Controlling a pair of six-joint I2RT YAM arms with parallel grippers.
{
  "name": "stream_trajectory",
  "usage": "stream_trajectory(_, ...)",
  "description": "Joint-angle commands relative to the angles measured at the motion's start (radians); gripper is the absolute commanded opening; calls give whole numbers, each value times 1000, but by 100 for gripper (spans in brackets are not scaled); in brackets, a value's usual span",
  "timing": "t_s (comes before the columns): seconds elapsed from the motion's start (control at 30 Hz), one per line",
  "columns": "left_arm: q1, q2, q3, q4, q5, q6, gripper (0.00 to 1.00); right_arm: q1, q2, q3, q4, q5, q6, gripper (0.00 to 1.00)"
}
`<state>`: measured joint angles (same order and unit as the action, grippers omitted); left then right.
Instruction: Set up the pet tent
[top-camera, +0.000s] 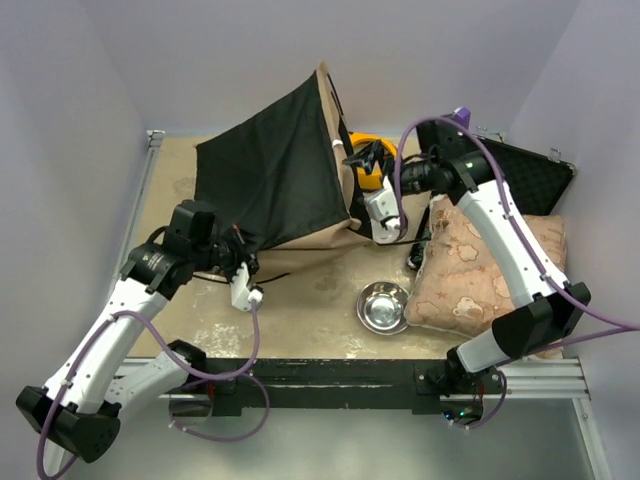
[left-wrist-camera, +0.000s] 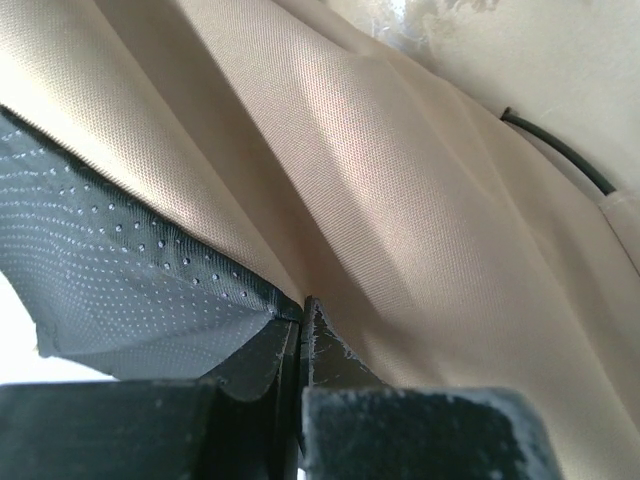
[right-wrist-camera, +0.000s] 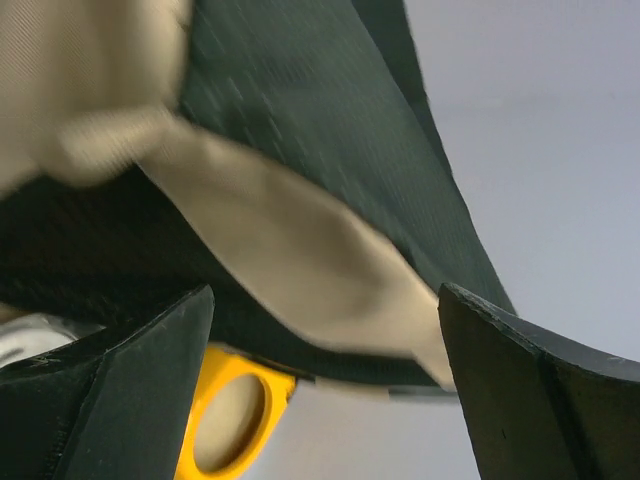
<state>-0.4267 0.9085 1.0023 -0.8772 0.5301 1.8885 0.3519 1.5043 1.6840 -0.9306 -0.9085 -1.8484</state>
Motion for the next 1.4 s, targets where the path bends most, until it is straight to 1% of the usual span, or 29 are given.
stream_trajectory(0.0, 2, 49, 74, 21, 74, 87, 3, 77, -19, -43, -105, -23, -406, 97)
stream_trajectory(0.07, 2, 64, 85, 27, 71, 99, 3, 117, -16, -43, -106, -13, -414, 96)
stream_trajectory(0.23, 2, 96, 104, 67, 59, 106, 7, 156, -18, -81, -106, 5, -486, 94)
stream_trajectory(0.27, 2, 101, 107, 75, 56, 103, 8, 166, -19, -81, -105, 2, -485, 91)
stream_trajectory(0.3, 2, 105, 107, 90, 50, 89, 9, 179, -16, -73, -105, -3, -473, 83)
stream_trajectory(0.33, 2, 107, 105, 122, 44, 65, 11, 188, -16, -63, -105, -7, -454, 72)
stream_trajectory(0.4, 8, 112, 104, 205, 38, -26, 20, 199, -3, -34, -105, -20, -387, 46)
stream_trajectory(0.47, 35, 112, 105, 300, 48, -156, 36, 199, 19, 8, -106, -32, -301, 15)
stream_trajectory(0.5, 49, 107, 104, 372, 50, -239, 44, 199, 31, 31, -102, -42, -237, 3)
stream_trajectory(0.53, 58, 99, 98, 441, 44, -343, 52, 199, 37, 55, -71, -46, -151, 0)
stream_trajectory(0.57, 71, 87, 90, 505, 32, -438, 53, 199, 40, 66, 0, -50, -2, 0)
stream_trajectory(0.6, 88, 73, 79, 594, 21, -566, 54, 199, 39, 65, 98, -53, 172, 0)
stream_trajectory(0.67, 137, 44, 58, 767, -37, -843, 60, 199, 22, 37, 272, -43, 437, 0)
stream_trajectory(0.7, 158, 32, 55, 826, -73, -1005, 62, 199, 4, 13, 365, -35, 545, 0)
stream_trajectory(0.73, 184, 26, 59, 860, -111, -1128, 64, 199, -25, -24, 454, -23, 672, 0)
stream_trajectory(0.77, 206, 21, 74, 862, -140, -1217, 67, 199, -51, -59, 569, -6, 802, 0)
stream_trajectory(0.8, 222, 17, 99, 853, -140, -1282, 69, 199, -77, -107, 666, 20, 902, 0)
stream_trajectory(0.83, 230, 10, 113, 825, -142, -1314, 70, 202, -113, -160, 778, 55, 998, 0)
stream_trajectory(0.87, 232, -2, 111, 822, -157, -1354, 70, 209, -143, -205, 897, 110, 1075, 0)
stream_trajectory(0.9, 232, -11, 108, 823, -188, -1387, 70, 228, -173, -257, 1012, 178, 1203, 0)
stream_trajectory(0.93, 232, -23, 108, 819, -203, -1411, 70, 249, -190, -279, 1082, 257, 1256, 0)
stream_trajectory(1.0, 241, -37, 119, 788, -246, -1472, 70, 284, -196, -276, 1110, 360, 1307, 0)
stream_trajectory(1.03, 253, -43, 131, 765, -237, -1517, 70, 309, -199, -276, 1128, 443, 1327, 0)
stream_trajectory(1.1, 281, -52, 162, 700, -185, -1598, 71, 340, -194, -259, 1157, 557, 1368, 0)
stream_trajectory(1.2, 292, -60, 235, 557, -67, -1669, 71, 352, -141, -152, 1074, 678, 1446, 0)
stream_trajectory(1.27, 293, -53, 304, 494, 28, -1718, 71, 354, -95, -83, 998, 692, 1508, 0)
stream_trajectory(1.37, 296, -20, 416, 489, 239, -1798, 71, 354, -49, -43, 938, 627, 1574, 0)
